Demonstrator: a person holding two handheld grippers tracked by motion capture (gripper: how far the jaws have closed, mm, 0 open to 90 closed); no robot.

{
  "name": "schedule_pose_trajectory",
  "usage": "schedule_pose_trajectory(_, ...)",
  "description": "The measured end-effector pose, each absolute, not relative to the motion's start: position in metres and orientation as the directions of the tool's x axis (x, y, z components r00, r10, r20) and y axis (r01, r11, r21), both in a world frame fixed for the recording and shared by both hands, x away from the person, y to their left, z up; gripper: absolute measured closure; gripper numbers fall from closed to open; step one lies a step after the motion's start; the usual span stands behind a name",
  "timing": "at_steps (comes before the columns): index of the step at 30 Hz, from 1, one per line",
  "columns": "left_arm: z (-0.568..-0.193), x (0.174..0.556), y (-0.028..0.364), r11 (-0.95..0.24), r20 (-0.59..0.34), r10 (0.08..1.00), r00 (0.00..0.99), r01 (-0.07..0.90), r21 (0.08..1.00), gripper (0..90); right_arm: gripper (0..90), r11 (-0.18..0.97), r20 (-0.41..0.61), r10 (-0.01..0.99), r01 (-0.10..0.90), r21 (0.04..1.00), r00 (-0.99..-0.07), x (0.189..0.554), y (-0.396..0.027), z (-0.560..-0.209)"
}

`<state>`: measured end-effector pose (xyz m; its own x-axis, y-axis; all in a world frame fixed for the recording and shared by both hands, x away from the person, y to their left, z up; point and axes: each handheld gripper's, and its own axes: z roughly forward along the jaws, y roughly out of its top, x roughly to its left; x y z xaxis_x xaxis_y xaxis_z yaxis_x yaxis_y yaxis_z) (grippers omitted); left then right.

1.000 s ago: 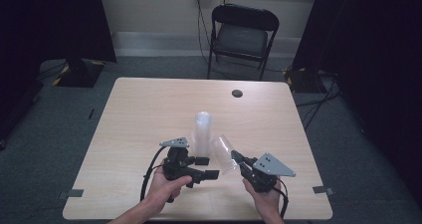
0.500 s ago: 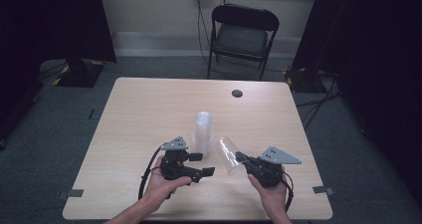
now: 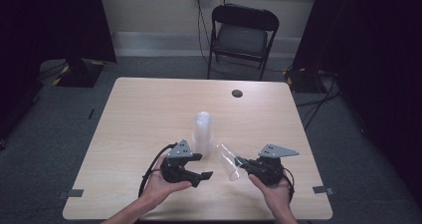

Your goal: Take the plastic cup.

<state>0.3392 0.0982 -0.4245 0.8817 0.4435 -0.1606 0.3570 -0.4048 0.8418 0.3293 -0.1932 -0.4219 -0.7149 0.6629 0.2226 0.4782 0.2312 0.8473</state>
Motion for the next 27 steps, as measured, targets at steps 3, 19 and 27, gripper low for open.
schedule_pose_trajectory(3,-0.424,0.338,0.097,-0.427,-0.129,0.433,0.892,0.329,0.842,25.3,90.0,0.235,0.237,0.654,0.490,0.840,-0.719,0.330,-0.193,-0.423)
schedule_pose_trajectory(19,-0.429,0.321,0.084,-0.571,0.147,0.371,0.917,0.100,0.815,22.0,90.0,0.355,0.320,0.578,0.584,0.730,-0.751,0.335,-0.181,-0.432)
schedule_pose_trajectory(27,-0.435,0.318,0.077,-0.607,0.171,0.286,0.943,0.040,0.793,17.1,90.0,0.424,0.349,0.555,0.618,0.662,-0.755,0.337,-0.171,-0.438)
